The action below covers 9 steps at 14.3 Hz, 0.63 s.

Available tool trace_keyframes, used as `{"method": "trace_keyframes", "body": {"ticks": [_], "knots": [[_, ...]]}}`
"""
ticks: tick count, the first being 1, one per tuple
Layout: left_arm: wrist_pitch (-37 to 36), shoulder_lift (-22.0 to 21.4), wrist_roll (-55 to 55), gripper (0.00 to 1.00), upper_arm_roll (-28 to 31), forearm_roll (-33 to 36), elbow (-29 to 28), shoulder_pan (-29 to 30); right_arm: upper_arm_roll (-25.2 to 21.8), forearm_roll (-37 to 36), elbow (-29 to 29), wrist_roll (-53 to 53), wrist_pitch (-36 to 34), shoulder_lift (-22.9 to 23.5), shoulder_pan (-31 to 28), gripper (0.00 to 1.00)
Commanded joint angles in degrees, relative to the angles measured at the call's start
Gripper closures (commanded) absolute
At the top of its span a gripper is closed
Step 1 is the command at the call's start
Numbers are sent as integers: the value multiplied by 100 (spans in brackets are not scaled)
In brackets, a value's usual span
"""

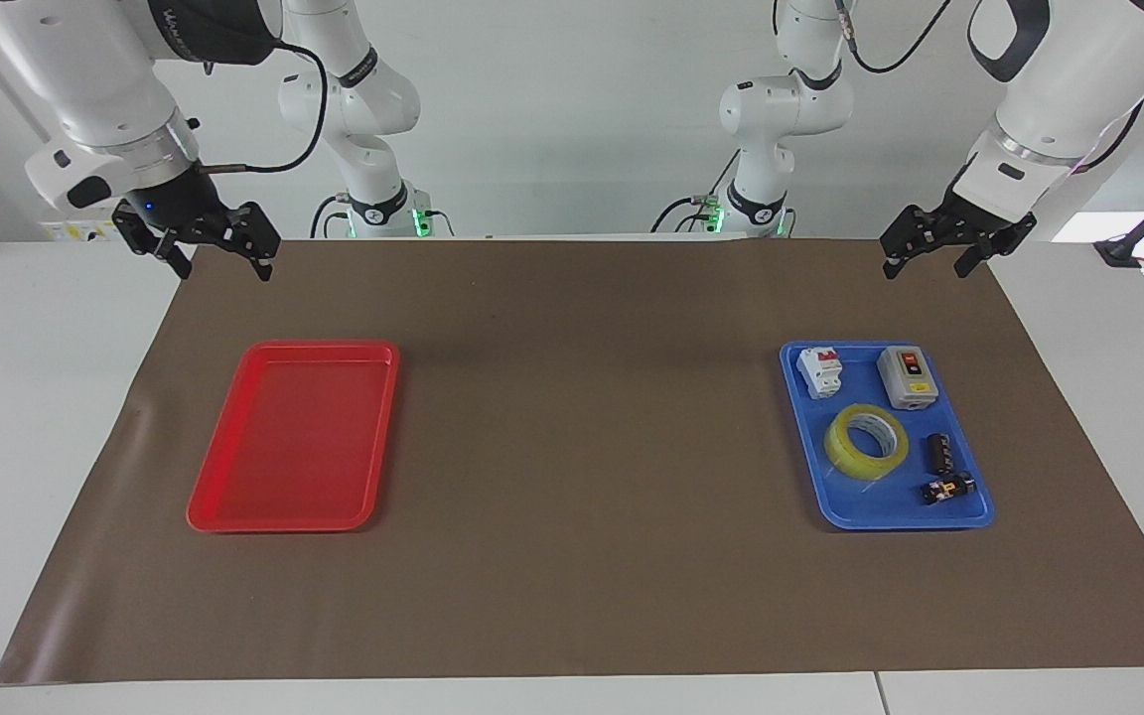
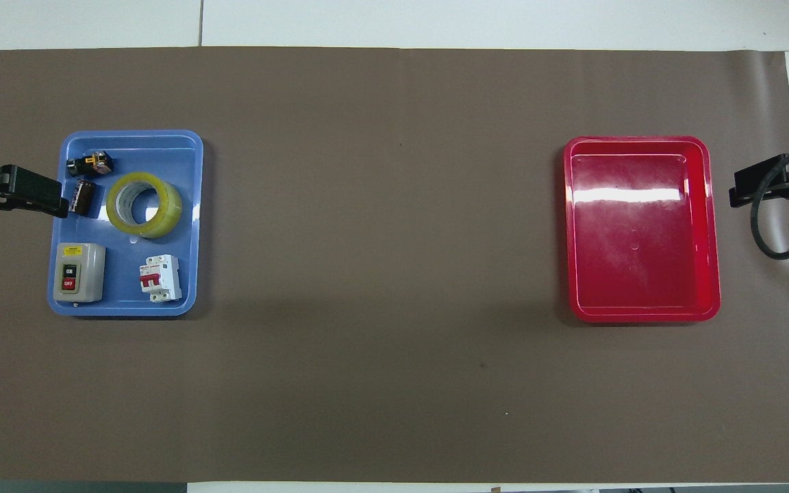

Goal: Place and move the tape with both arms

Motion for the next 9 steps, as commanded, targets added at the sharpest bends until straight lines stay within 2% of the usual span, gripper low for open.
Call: {"method": "trace_keyframes", "body": {"ticks": [1,9], "knots": [[-62,96,41,0,14,99,173,-5,21,40,-90,31,97,-47,-59,0],[8,96,41,0,14,91,165,-23,13,40,-90,-13,97,-47,-59,0]]}}
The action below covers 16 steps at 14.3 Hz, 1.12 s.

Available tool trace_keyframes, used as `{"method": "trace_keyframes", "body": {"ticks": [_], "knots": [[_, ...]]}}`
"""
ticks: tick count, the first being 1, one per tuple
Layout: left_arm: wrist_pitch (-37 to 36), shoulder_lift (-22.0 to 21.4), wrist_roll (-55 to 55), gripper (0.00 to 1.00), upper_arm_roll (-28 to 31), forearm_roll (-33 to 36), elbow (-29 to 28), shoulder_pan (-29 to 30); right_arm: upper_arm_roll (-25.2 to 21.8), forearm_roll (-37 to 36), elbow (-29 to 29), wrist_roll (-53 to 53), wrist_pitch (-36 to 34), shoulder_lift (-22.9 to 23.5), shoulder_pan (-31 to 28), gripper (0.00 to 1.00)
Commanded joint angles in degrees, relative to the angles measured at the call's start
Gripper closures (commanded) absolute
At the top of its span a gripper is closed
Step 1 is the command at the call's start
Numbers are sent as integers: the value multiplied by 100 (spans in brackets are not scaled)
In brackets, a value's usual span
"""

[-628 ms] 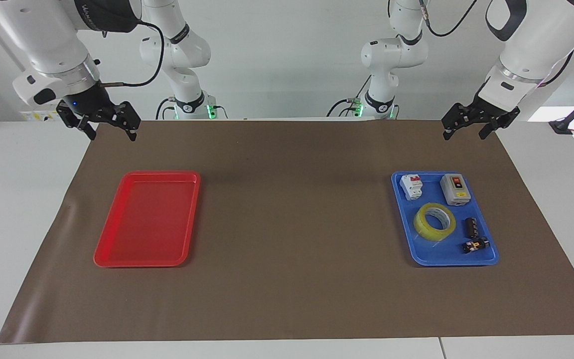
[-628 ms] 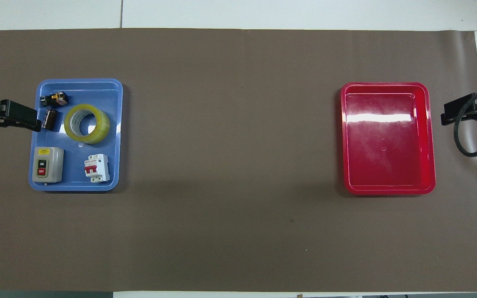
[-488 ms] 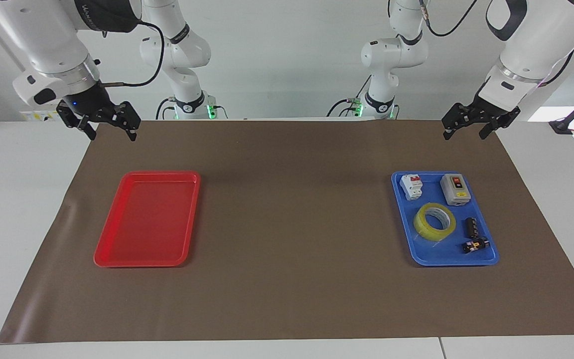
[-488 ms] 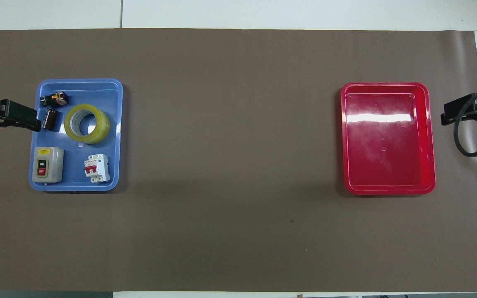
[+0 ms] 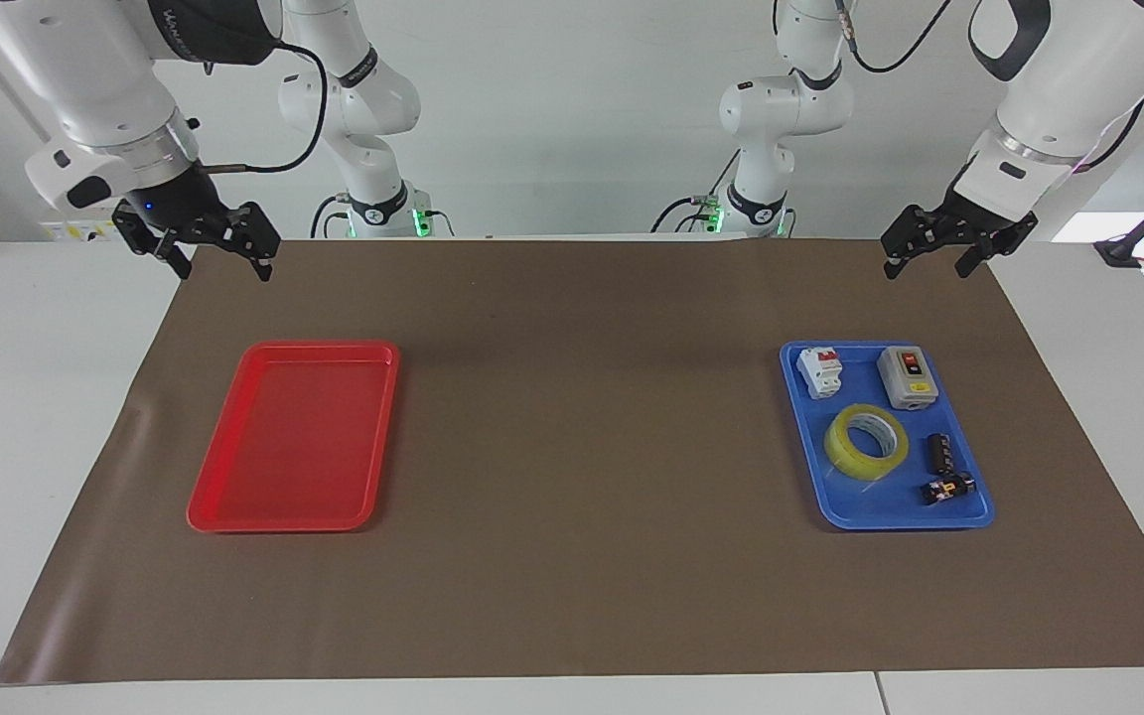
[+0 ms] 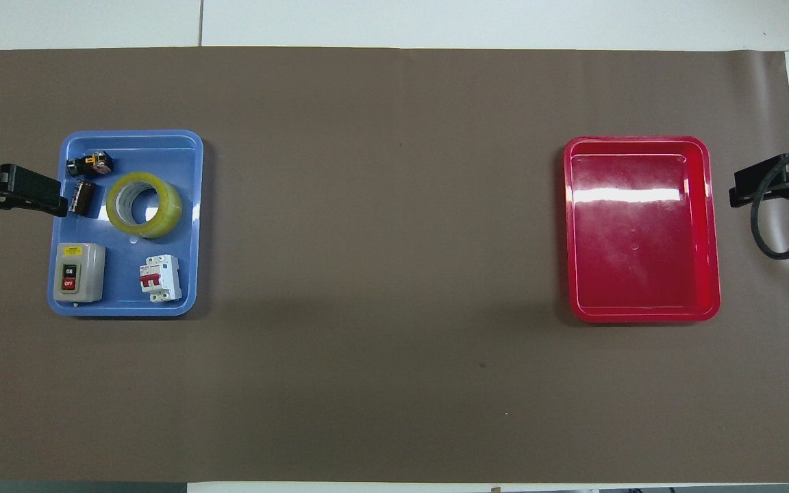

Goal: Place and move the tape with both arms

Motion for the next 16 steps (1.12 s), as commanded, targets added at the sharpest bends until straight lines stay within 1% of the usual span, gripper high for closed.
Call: {"method": "trace_keyframes", "body": {"ticks": [1,4,5,6,7,8,9,10,11,13,14,16], "knots": [[-5,95,41,0,14,90,158,-23,21,40,-90,-13,97,-47,-57,0],[47,87,32,0,14,90,141,-15,13,40,-90,-13,97,-47,-66,0],[178,86,32,0,14,90,97,-15,21,40,-90,-13,97,-47,-66,0],[388,95,32,0,22,90,-77,-6,13,40,-90,-13,97,-47,-66,0],[729,95,32,0,23,99,-314,29,21,40,-90,-13,97,-47,-66,0],[1220,130,32,0,23,99,-612,81,13,40,-90,-22,97,-47,-66,0],[1677,148,41,0,23,99,-902,239,13,40,-90,-13,97,-47,-66,0],[2091,261,41,0,23,99,-1166,336,13,40,-90,-22,88,-47,-66,0],[2434,419,49,0,23,99,-1334,389,13,40,-90,-13,97,-47,-66,0],[2893,762,250,0,23,99,-1432,573,13,40,-90,-22,97,-47,-66,0],[3112,868,252,0,23,99,-1511,600,13,49,-90,-22,97,-47,-66,0],[3587,965,199,0,23,99,-1870,600,4,40,-90,-22,97,-47,-66,0]]}}
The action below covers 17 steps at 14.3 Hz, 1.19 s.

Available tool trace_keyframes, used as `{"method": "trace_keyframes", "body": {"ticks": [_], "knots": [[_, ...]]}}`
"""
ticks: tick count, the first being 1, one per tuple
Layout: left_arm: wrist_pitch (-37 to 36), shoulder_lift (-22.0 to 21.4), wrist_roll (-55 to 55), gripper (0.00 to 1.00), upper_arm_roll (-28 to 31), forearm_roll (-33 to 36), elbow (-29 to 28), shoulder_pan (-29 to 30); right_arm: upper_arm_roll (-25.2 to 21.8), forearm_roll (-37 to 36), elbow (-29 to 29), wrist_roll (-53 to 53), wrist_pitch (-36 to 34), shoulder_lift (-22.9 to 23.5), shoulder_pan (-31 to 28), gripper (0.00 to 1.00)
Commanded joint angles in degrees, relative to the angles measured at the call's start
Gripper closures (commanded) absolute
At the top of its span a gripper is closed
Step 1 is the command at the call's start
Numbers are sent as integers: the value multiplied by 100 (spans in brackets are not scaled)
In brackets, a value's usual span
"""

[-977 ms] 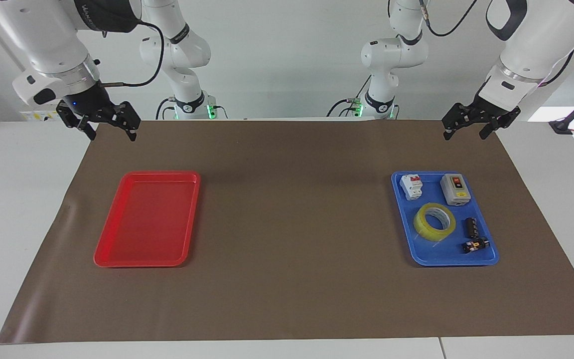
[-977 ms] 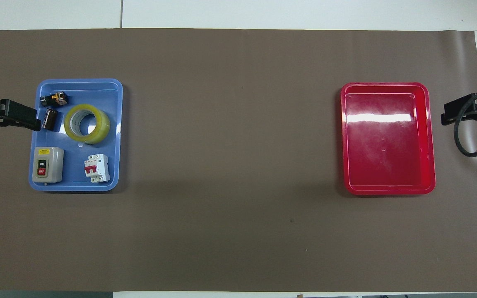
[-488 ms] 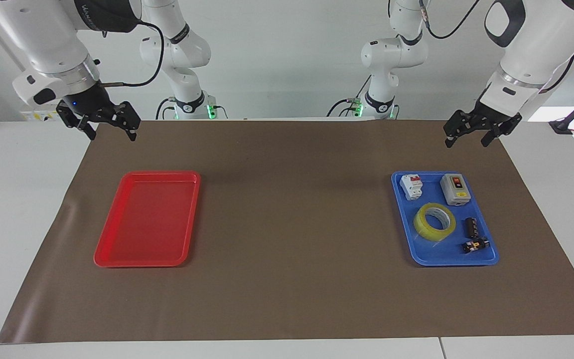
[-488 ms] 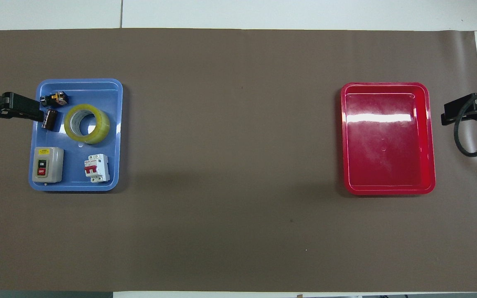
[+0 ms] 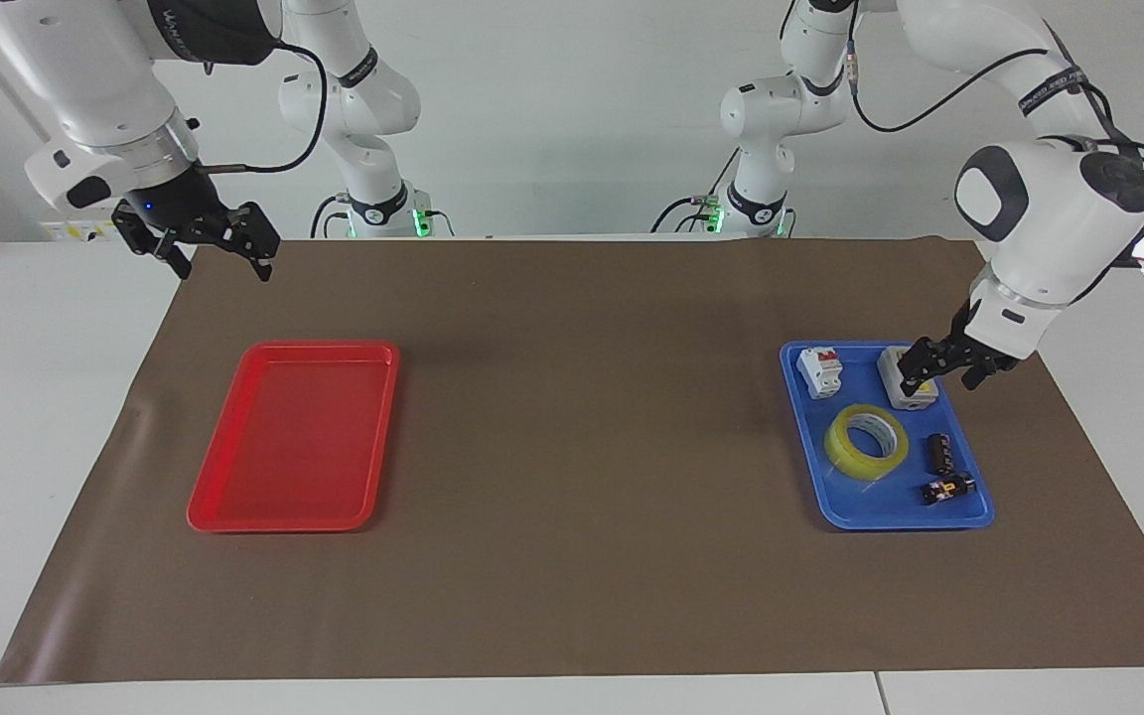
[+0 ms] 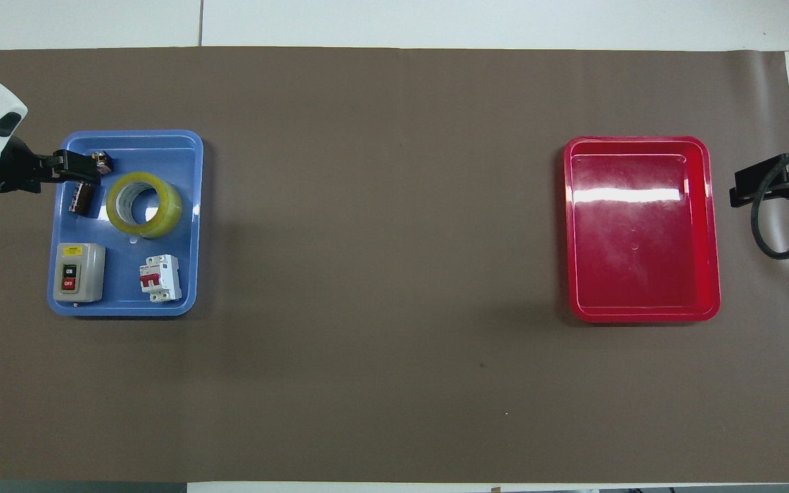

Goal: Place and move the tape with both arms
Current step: 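Reach the left gripper to the yellow tape roll and grasp it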

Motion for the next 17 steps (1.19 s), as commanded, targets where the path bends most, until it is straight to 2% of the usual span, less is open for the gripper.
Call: {"method": "trace_keyframes", "body": {"ticks": [1,3,6,11,13,14,15,17], "knots": [[733,-16,57,3,-18,77,-591,64,6,40,-90,-22,97,-47,-64,0],[1244,106,75,9,-27,77,-830,196,6,40,-90,-22,97,-47,-64,0],[1509,440,31,23,-18,77,-848,196,6,40,-90,-22,97,-47,-64,0],[1641,608,-66,35,-27,77,-944,161,6,40,-90,-22,88,-47,-64,0],[1668,661,-66,44,-27,77,-1014,135,6,40,-90,-22,88,-47,-64,0],[1659,670,-66,67,-27,77,-1006,135,6,40,-90,-22,88,-47,-73,0],[1546,670,-118,100,-27,77,-919,117,6,49,-90,-13,88,-47,-64,0],[1143,713,-163,100,-18,77,-639,39,6,49,-90,-13,97,-47,-64,0]]}}
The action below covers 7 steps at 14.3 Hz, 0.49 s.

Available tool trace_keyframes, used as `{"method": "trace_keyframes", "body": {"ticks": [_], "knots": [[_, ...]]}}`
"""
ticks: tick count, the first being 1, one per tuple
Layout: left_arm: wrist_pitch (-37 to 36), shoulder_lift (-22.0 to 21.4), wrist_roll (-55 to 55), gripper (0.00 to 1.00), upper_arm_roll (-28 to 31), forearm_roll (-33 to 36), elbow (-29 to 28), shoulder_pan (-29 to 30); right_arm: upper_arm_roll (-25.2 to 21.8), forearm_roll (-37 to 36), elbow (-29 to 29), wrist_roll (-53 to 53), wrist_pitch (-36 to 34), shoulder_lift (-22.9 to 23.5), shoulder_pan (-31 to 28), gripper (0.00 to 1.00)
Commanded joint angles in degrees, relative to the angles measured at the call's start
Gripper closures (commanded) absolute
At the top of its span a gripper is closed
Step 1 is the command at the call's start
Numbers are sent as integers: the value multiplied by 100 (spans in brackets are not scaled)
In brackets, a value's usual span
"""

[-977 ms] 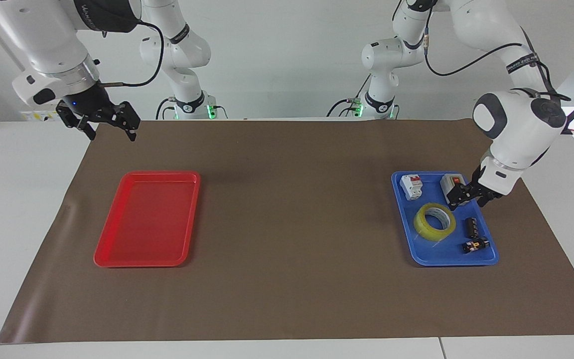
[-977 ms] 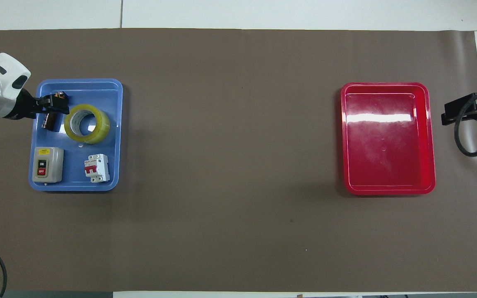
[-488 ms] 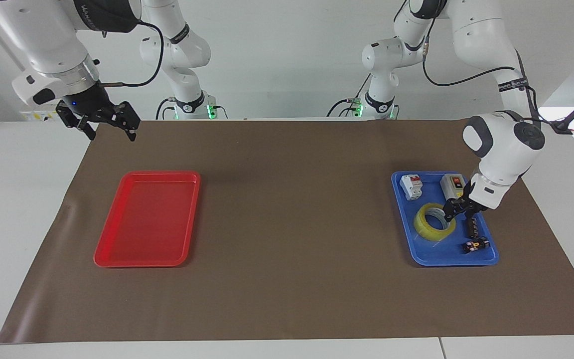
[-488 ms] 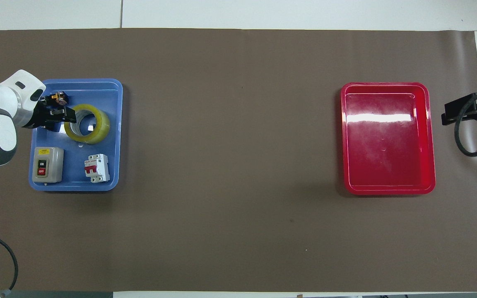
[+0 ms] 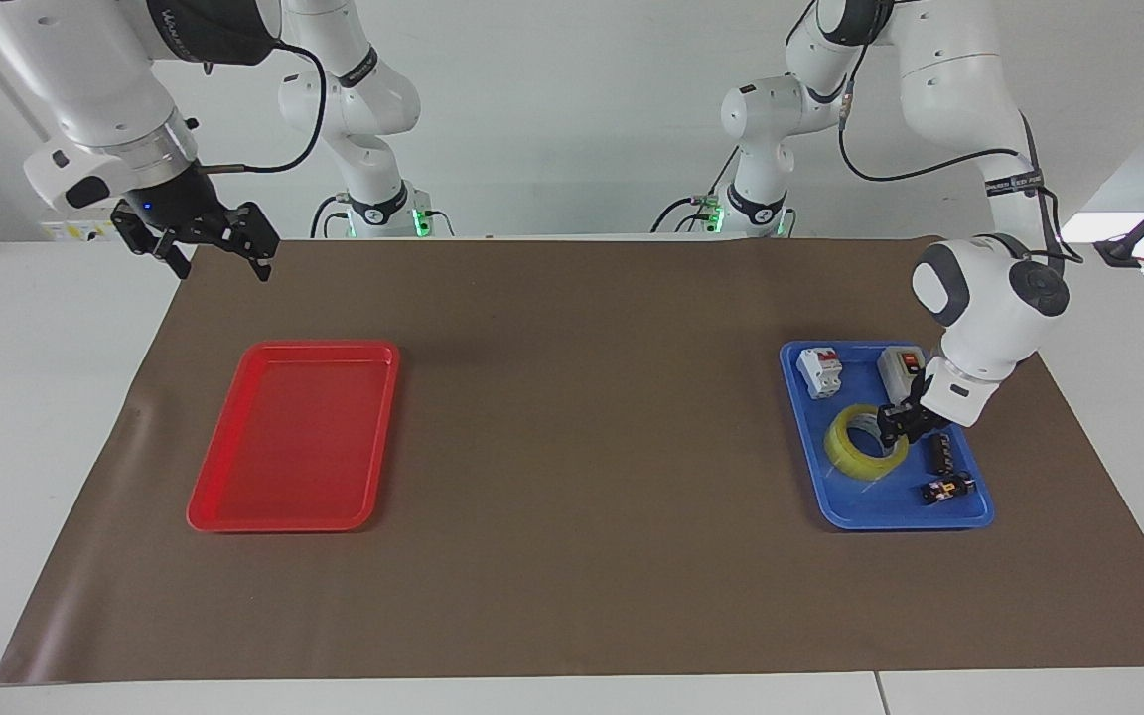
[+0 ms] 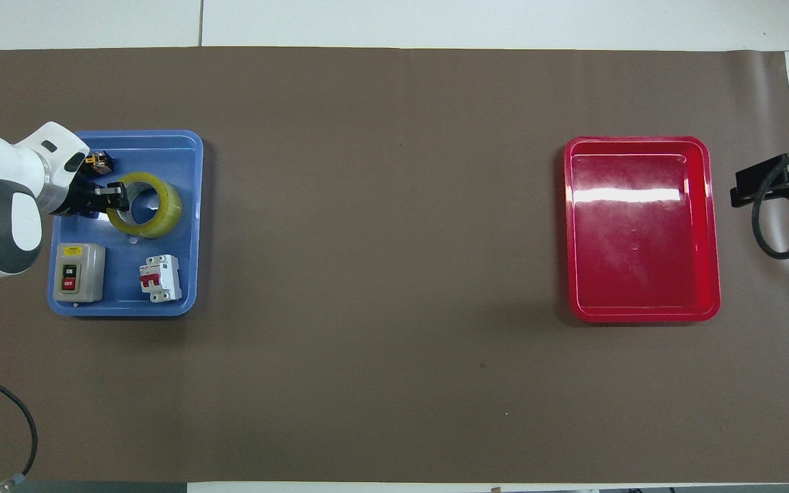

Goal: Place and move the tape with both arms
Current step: 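Reach the left gripper to the yellow tape roll and grasp it, then carry the tape roll to the table middle and release it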

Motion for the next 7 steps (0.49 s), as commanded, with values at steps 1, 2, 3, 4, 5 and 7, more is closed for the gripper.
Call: {"method": "trace_keyframes", "body": {"ticks": [1,2,3,4,5,7], "knots": [[-567,39,-149,100,17,69,445,-136,11,40,-90,-13,97,-47,-61,0],[-1022,74,-254,100,26,69,830,-241,11,40,-90,-13,97,-47,-61,0],[-1575,153,-507,100,26,69,1373,-433,11,49,-90,-13,88,-47,-69,0],[-2233,284,-945,100,26,77,1962,-644,11,49,-99,-5,88,-47,-87,0],[-2779,390,-1462,100,26,77,2464,-951,11,49,-99,-5,79,-47,-104,0],[-3118,540,-2780,100,35,77,2960,-1767,11,49,-99,13,79,-47,-113,0]]}}
